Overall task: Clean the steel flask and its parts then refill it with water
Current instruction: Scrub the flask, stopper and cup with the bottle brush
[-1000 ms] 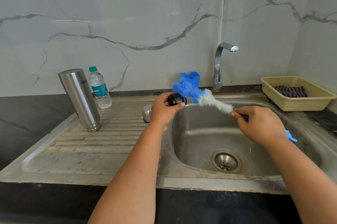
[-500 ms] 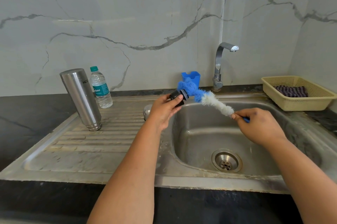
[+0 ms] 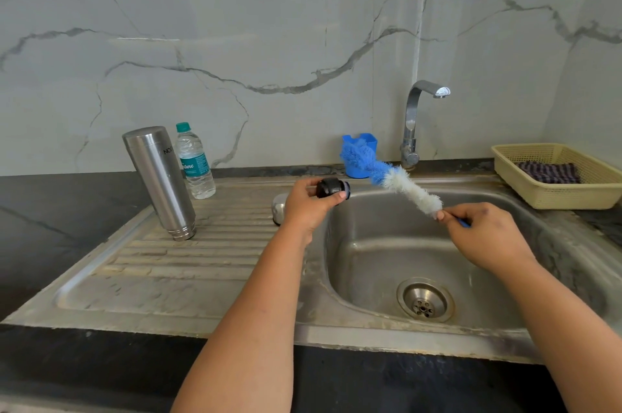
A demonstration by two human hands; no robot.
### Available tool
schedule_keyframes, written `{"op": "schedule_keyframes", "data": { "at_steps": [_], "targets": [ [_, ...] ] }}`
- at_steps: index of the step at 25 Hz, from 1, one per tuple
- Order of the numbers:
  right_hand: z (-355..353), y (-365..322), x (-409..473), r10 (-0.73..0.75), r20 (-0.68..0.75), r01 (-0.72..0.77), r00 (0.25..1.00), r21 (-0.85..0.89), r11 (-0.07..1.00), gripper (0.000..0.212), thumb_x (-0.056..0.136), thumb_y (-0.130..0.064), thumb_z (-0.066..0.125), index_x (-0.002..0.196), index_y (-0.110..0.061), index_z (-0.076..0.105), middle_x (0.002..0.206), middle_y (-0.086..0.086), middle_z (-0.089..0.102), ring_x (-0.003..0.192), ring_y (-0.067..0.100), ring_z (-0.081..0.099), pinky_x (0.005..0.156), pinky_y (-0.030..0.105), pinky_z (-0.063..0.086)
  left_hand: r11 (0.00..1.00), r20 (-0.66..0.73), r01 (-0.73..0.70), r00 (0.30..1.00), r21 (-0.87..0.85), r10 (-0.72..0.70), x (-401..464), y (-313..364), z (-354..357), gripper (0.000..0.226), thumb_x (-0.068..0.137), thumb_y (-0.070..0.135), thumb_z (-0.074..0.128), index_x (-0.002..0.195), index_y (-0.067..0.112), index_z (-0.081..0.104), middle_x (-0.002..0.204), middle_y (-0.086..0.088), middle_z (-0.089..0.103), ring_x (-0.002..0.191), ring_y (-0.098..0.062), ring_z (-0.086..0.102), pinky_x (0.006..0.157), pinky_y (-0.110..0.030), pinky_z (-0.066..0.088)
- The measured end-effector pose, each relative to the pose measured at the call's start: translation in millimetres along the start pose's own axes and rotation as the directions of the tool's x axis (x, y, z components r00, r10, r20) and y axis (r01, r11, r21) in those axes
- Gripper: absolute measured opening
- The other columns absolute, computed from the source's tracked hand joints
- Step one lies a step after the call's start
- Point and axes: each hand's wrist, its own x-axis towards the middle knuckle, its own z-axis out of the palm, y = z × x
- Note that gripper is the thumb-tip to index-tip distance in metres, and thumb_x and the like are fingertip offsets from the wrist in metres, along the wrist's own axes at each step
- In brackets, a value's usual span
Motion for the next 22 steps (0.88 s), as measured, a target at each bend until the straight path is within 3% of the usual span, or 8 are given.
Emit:
{"op": "schedule_keyframes", "data": {
  "at_steps": [6,10,12,15,19,22],
  "targets": [
    [16,-8,-5,0.028,0.097,-0.024,0.995,-0.036,0.999,0.021,0.095,-0.036,0.056,0.102,-0.026,0.074,0.07,-0.005,0.061,0.065,0.015,0.058,0.055,0.027,0.045,0.995,0.015,-0.091,0.996,0.041,0.091,-13,13,-5,0.052,0.07,0.009,0.086,0.113,0.023,0.06,0.112,0.004,0.065,0.101,-0.012,0.063,0.08,-0.021,0.048],
    [20,-29,-7,0.061,0.115,-0.068,0.991,0.052,0.996,0.021,0.095,-0.036,0.056,0.097,-0.024,0.073,0.072,0.0,0.063,0.069,0.017,0.058,0.058,0.028,0.045,0.994,0.009,-0.105,0.994,0.003,0.105,-21,25,-27,0.054,0.073,0.003,0.083,0.12,0.018,0.061,0.116,0.0,0.066,0.099,-0.012,0.063,0.079,-0.021,0.048],
    [25,-42,3,0.083,0.203,-0.095,0.976,0.051,0.994,0.024,0.094,-0.038,0.056,0.094,-0.02,0.073,0.074,0.003,0.063,0.072,0.019,0.058,0.062,0.029,0.045,0.983,-0.041,-0.123,0.991,0.136,0.13,-16,23,-53,0.056,0.072,0.004,0.084,0.121,0.017,0.061,0.119,-0.001,0.063,0.102,-0.015,0.062,0.087,-0.026,0.048],
    [42,-66,18,0.083,0.317,-0.075,0.945,-0.039,0.996,0.027,0.095,-0.036,0.055,0.1,-0.014,0.072,0.086,0.006,0.063,0.083,0.023,0.057,0.073,0.031,0.043,0.88,-0.105,-0.058,0.987,0.472,0.122,-9,5,-110,0.057,0.071,0.012,0.086,0.122,0.015,0.061,0.122,-0.002,0.062,0.112,-0.021,0.06,0.099,-0.034,0.047],
    [72,-74,14,0.145,0.215,-0.148,0.966,-0.003,0.989,0.029,0.097,-0.032,0.053,0.1,-0.011,0.072,0.079,0.005,0.06,0.075,0.021,0.054,0.066,0.03,0.04,0.859,-0.259,0.112,0.966,0.499,0.025,1,-18,-171,0.061,0.071,0.014,0.087,0.125,0.012,0.059,0.127,-0.007,0.061,0.118,-0.027,0.057,0.099,-0.035,0.043],
    [78,-68,11,0.184,0.15,-0.188,0.971,0.012,0.982,0.026,0.097,-0.032,0.051,0.097,-0.016,0.071,0.072,0.002,0.058,0.066,0.016,0.051,0.06,0.029,0.04,0.782,-0.192,0.111,0.981,0.613,0.012,16,-23,-183,0.065,0.071,0.014,0.088,0.129,0.013,0.058,0.131,-0.008,0.06,0.12,-0.025,0.056,0.103,-0.034,0.042]
  ]
}}
